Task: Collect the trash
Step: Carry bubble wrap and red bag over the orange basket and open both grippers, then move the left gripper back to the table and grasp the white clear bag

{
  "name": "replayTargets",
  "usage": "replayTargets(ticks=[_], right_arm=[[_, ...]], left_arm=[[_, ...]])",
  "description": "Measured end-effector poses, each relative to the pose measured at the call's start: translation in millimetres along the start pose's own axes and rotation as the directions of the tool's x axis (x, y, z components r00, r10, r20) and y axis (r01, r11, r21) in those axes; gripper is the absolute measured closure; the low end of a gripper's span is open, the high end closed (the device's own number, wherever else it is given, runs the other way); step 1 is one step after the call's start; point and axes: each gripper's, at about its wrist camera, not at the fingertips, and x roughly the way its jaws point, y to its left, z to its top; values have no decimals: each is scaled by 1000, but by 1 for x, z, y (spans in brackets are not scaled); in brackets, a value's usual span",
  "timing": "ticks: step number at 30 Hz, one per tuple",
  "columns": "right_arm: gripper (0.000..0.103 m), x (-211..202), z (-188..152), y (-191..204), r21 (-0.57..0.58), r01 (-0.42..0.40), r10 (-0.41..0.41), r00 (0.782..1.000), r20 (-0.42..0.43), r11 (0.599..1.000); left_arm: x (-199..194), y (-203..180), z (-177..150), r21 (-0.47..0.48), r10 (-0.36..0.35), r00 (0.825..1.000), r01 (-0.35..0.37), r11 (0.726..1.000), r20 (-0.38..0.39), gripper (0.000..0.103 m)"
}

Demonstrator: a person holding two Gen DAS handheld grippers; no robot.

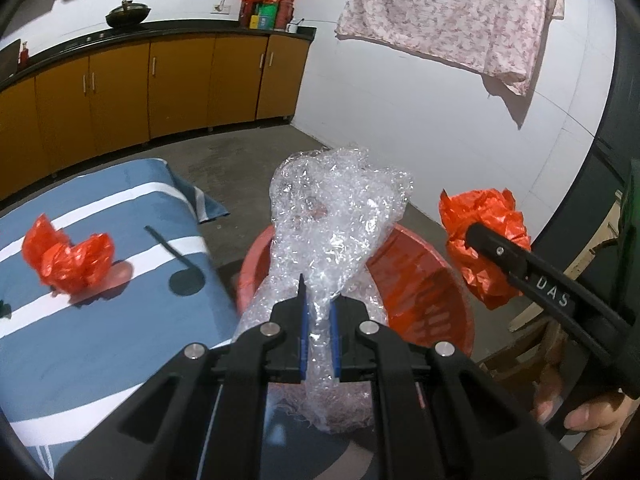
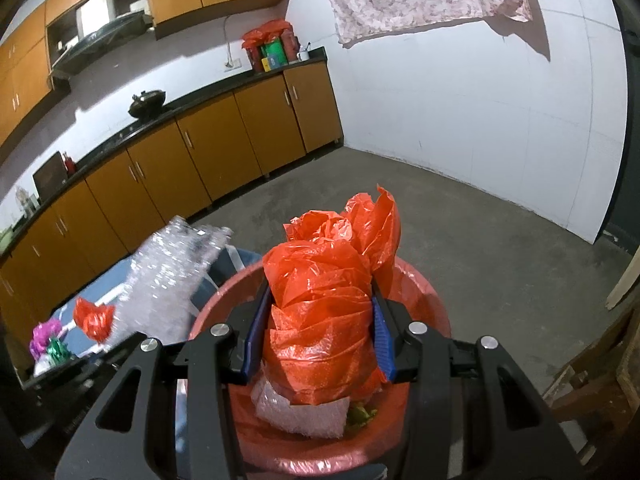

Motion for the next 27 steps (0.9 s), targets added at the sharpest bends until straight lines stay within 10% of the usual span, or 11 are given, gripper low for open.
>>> replayTargets(ticks=[13, 20, 27], right_arm=[[2, -13, -8, -8, 7, 67, -68, 994, 89, 998], [2, -11, -28, 4, -95, 170, -164, 984, 62, 981], [2, -9, -39, 34, -180, 149, -144, 989, 39, 972]], left_arm=[[-3, 28, -10, -66, 62, 998, -61, 996, 8, 32], [-42, 66, -34, -77, 230, 972, -226, 971, 46, 12], [-85, 120, -70, -107, 419, 908, -414, 904, 21, 9]])
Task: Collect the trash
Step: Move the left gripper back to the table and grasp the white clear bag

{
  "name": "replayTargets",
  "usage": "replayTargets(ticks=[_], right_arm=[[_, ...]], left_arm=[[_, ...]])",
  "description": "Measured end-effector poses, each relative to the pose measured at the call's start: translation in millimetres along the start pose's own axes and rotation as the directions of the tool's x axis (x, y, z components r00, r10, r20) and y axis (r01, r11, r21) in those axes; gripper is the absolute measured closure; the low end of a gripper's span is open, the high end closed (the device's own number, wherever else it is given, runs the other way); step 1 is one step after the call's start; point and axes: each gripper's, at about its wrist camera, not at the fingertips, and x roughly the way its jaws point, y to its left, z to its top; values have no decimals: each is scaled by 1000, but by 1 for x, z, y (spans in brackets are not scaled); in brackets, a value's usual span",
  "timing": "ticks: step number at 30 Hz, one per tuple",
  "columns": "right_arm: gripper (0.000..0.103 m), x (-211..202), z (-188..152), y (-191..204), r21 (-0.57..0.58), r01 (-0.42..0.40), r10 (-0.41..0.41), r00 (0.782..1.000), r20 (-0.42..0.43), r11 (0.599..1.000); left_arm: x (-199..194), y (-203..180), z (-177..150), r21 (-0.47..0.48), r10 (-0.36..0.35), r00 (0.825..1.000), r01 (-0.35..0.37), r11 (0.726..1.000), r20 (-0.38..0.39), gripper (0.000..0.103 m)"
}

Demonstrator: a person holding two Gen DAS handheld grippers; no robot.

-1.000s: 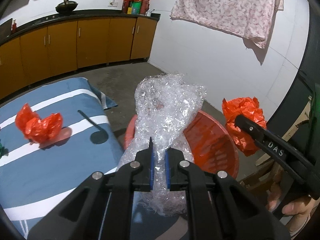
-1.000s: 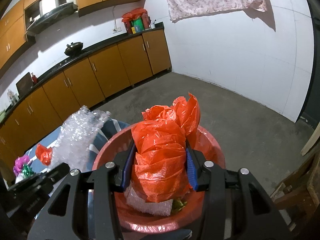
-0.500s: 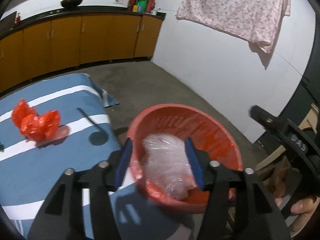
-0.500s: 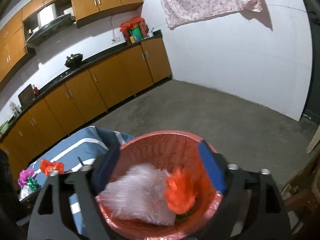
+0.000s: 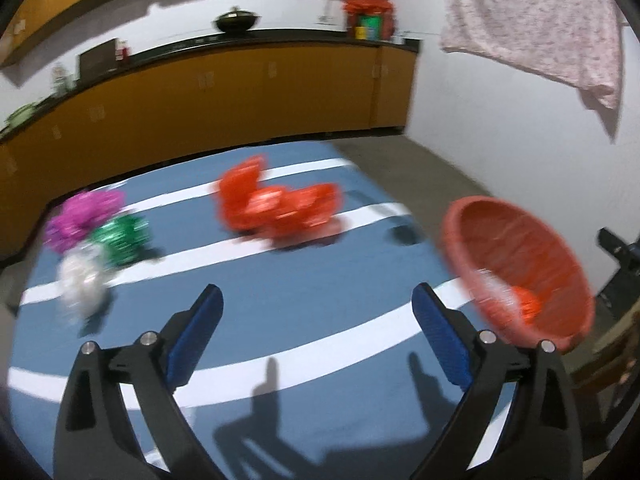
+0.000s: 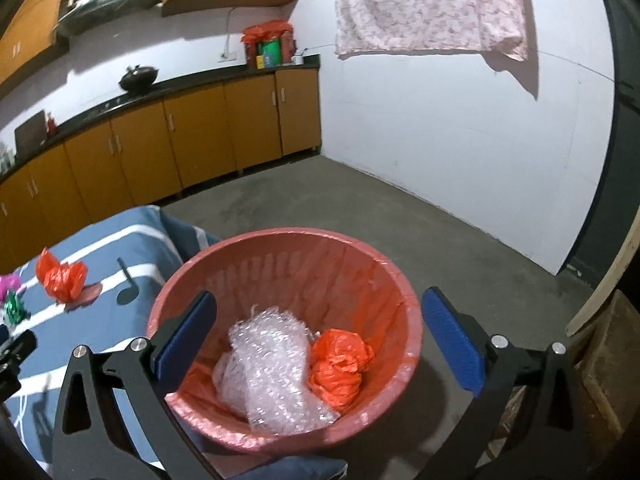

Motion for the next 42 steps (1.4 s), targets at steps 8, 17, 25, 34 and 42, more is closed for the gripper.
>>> replayTargets(ticks=[8, 17, 25, 34, 42], right_arm=[[2, -6, -6, 51, -97, -82, 80, 997, -23, 992], [2, -17, -17, 122, -246, -182, 172, 983, -61, 952], [2, -19, -26, 155, -312, -222, 203, 975, -93, 924], [2, -10, -26, 163, -286, -250, 221, 967, -129, 925], [2, -1, -28, 183, -264, -303, 269, 950, -157, 916]], left_arm=[[-24, 104, -32, -116, 205, 978, -208, 971, -41, 8], [-41, 182, -47, -281, 291, 954, -298, 912, -68, 7], [-15, 195, -13, -314, 308, 950, -305, 899, -41, 7], [40, 212, 15, -301, 307, 943, -331, 894, -125, 13], [63, 228, 5, -320, 245, 951, -295, 900, -187, 37]])
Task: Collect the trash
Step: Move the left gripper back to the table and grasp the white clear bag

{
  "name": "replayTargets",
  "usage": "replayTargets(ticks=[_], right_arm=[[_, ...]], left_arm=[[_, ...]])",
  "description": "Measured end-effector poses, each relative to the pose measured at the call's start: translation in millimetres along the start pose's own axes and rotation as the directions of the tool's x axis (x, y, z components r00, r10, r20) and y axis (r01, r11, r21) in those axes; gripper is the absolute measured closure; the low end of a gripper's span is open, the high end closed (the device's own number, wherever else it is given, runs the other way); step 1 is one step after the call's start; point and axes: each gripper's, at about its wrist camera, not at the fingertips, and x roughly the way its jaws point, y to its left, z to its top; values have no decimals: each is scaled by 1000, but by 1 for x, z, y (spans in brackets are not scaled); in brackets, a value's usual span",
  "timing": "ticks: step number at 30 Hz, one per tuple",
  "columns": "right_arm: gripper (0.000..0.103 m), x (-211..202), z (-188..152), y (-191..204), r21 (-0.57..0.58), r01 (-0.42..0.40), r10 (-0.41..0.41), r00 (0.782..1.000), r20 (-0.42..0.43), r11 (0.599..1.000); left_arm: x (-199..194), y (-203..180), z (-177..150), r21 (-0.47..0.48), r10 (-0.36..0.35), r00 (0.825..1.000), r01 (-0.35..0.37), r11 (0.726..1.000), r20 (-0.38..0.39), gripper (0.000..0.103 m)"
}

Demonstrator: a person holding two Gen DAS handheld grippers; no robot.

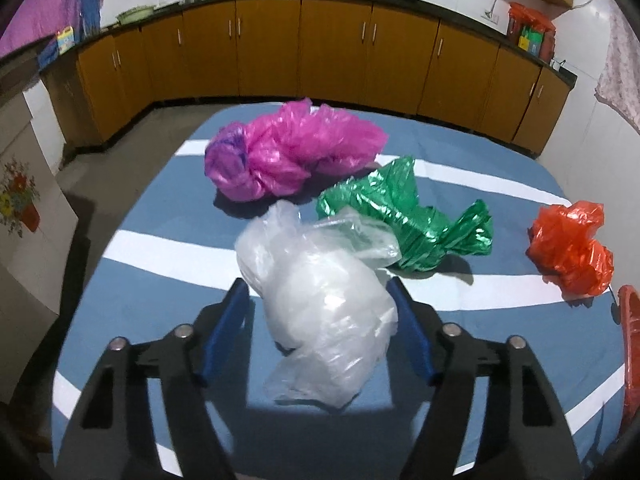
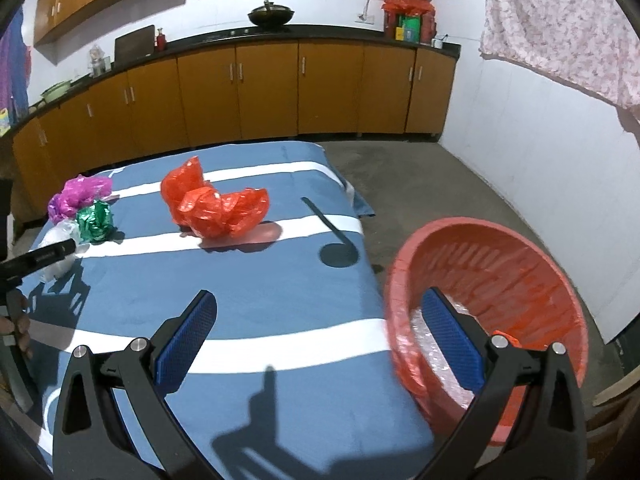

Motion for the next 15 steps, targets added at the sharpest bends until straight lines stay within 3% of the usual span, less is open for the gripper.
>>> replayTargets(ticks=[5, 15], right_arm=[[2, 7, 6, 19, -42, -21, 21, 1000, 8, 999], [2, 46, 45, 63, -134, -88, 98, 993, 71, 987]], left_arm=[[4, 6, -1, -7, -48, 999, 48, 999, -13, 58], [-25, 25, -14, 14, -75, 996, 75, 997, 39, 60]])
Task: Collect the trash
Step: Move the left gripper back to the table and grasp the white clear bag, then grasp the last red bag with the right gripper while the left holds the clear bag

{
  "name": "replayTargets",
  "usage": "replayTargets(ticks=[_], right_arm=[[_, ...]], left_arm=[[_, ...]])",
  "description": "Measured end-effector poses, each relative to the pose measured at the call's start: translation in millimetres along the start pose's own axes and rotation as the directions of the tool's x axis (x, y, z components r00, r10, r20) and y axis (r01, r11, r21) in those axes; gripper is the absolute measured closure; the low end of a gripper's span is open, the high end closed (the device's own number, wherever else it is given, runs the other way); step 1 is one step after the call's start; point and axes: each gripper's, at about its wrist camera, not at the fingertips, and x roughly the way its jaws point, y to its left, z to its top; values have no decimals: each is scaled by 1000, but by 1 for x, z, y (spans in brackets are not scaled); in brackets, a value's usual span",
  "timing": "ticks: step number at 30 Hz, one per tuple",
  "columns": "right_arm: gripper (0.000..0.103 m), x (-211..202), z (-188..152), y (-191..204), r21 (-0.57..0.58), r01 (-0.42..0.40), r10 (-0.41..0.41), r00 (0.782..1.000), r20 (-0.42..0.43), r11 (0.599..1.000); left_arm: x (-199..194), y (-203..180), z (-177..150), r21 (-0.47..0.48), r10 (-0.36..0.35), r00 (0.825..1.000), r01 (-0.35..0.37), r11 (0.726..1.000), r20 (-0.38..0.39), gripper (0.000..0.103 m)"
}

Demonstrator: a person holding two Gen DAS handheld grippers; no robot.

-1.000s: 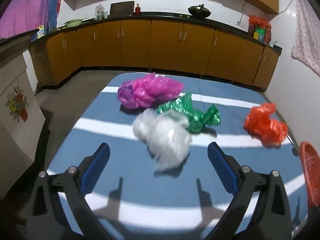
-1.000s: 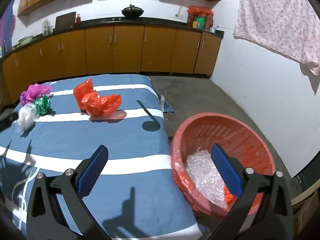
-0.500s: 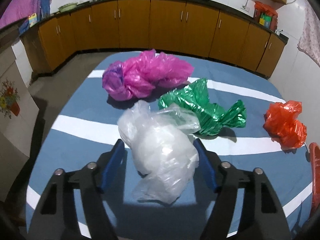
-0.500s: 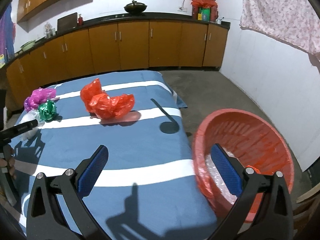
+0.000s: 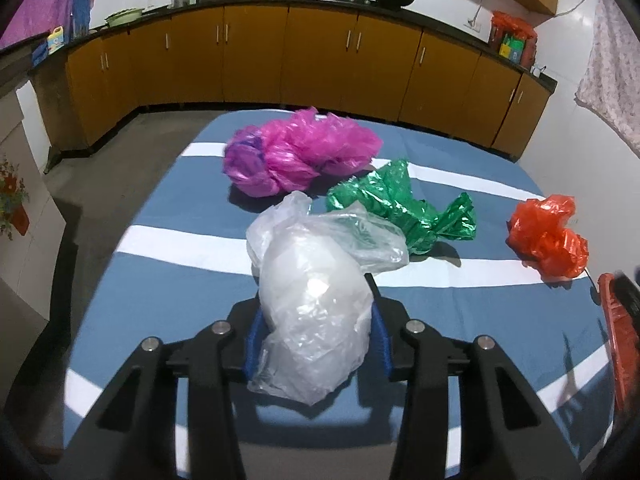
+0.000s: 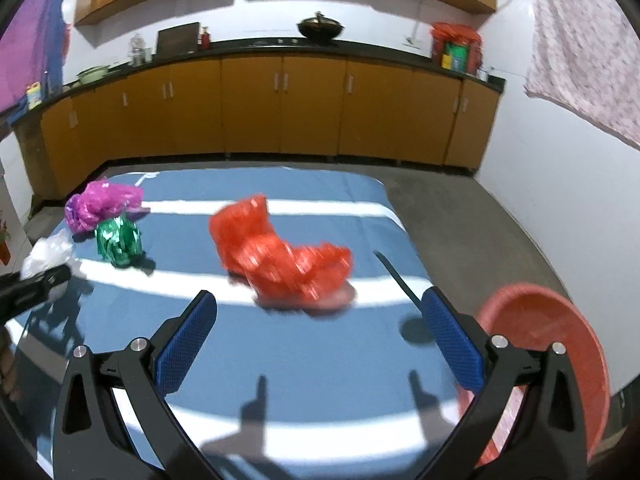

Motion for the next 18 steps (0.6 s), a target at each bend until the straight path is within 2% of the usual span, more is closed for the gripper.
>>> replayTargets(ticks=[6, 12, 14, 16, 17, 18], right_arm=[[2, 37, 21, 20, -65, -22, 22, 1000, 7, 998], [5, 73, 20, 33, -165, -25, 9, 995, -97, 986], [22, 78, 16, 32, -180, -43, 16, 989, -145, 983], [33, 79, 12, 29, -171, -45, 16, 986, -169, 984], [44, 80, 10, 26, -154, -56, 27, 982, -189, 986], [46, 80, 8, 23, -135, -72, 43, 977, -208, 988]], left_arm=[[-17, 10, 2, -1, 14, 999, -14, 1000, 28, 60], [-19, 14, -2, 1, 15, 1000, -15, 1000, 19, 60], [-18, 13, -4, 2, 13, 1000, -13, 1000, 13, 60], [-17, 11, -5, 1, 13, 1000, -13, 1000, 9, 60], [-17, 11, -5, 1, 12, 1000, -12, 1000, 7, 60], [-17, 10, -6, 0, 12, 1000, -12, 1000, 6, 60]])
